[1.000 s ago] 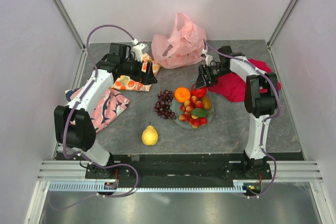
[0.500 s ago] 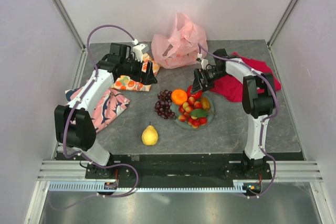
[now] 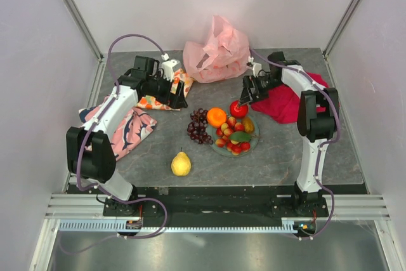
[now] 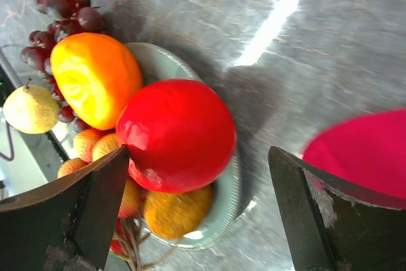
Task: Take the fake fruits out of the plastic bag
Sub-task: Place the fake fruit on the plate, then pick up the fake fruit from the center of the board.
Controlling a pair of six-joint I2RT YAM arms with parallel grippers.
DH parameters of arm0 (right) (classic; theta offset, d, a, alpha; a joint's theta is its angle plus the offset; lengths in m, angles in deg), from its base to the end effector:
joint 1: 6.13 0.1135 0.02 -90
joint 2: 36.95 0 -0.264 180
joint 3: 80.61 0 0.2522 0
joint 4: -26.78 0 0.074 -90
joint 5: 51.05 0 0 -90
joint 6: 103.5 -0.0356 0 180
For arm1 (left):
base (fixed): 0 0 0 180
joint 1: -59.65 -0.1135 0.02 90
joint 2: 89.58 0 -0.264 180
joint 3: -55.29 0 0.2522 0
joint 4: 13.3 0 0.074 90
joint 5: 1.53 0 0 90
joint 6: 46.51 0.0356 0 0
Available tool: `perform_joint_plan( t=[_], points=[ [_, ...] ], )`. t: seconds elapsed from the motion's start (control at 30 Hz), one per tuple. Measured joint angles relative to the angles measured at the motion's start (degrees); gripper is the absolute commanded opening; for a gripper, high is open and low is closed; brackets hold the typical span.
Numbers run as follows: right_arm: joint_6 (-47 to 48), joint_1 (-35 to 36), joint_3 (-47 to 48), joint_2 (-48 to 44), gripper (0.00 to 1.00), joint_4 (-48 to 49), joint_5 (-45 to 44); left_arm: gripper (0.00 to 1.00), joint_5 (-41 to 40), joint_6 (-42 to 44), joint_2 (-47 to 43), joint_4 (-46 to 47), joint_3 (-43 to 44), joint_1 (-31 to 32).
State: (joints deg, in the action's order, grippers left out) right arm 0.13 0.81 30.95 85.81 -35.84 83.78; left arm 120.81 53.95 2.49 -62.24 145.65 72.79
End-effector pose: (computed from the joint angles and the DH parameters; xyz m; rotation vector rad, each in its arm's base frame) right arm 0.4317 0.0778 0.1912 -0.6205 2.5570 1.0598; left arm 0.3342 -0.0976 0.2893 0.7283 2.2796 -0.7099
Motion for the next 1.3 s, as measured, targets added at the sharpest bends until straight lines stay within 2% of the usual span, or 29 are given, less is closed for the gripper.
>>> perform_joint_plan(
  t=[0.27,0.5,0.9,1.13,1.3],
  points=[
    [1.68,-3.67,0.74,-0.02,0.98,-1.62,-0.61,0.99,4.79,19.56,-6.49,-20.0,-0.96,-2.19],
    [1.84,-2.49,0.76,-0.02,0.98,-1.62,1.68,0.99,7.39,27.43,-7.74,-27.28,-4.87,-0.33],
    [1.05,2.78,0.04,-0.02,0.98,-1.73,4.85,0.99,5.31,32.2,-9.9,-26.73,-14.1,9.77],
    [0.15,2.82,0.04,-0.02,0.98,-1.51,4.83,0.99,-1.14,32.13,-11.69,-19.02,-20.81,15.28],
    [-0.39,2.8,0.44,-0.02,0.98,-1.36,4.81,0.99,-5.38,29.29,-9.86,-13.9,-21.62,17.51]
  ],
)
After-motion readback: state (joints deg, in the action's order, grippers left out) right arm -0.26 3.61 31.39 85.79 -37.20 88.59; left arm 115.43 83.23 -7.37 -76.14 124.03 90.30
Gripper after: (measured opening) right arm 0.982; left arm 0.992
